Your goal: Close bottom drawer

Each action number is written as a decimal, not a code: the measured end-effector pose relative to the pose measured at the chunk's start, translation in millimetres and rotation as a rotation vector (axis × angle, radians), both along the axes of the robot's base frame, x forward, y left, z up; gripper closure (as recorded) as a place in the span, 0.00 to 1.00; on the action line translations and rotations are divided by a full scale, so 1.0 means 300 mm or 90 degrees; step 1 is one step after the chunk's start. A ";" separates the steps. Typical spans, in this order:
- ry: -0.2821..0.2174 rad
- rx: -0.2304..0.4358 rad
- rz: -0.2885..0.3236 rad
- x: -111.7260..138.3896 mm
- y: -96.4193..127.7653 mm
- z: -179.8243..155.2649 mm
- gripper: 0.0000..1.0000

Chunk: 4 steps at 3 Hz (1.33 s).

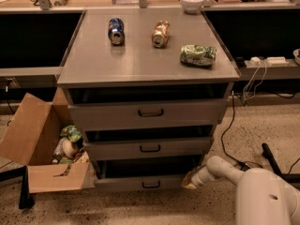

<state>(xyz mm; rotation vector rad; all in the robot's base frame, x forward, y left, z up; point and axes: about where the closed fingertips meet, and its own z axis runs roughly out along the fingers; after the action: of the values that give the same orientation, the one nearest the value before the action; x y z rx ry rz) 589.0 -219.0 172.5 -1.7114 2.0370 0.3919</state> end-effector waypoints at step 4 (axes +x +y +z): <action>0.001 0.000 -0.002 -0.042 -0.013 0.000 0.19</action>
Offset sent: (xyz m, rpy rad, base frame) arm 0.0248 -0.0089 0.0040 -0.0027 -0.0117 -0.0182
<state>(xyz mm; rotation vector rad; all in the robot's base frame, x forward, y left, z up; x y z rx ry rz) 576.4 -222.9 172.5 -1.7076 2.0413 0.3927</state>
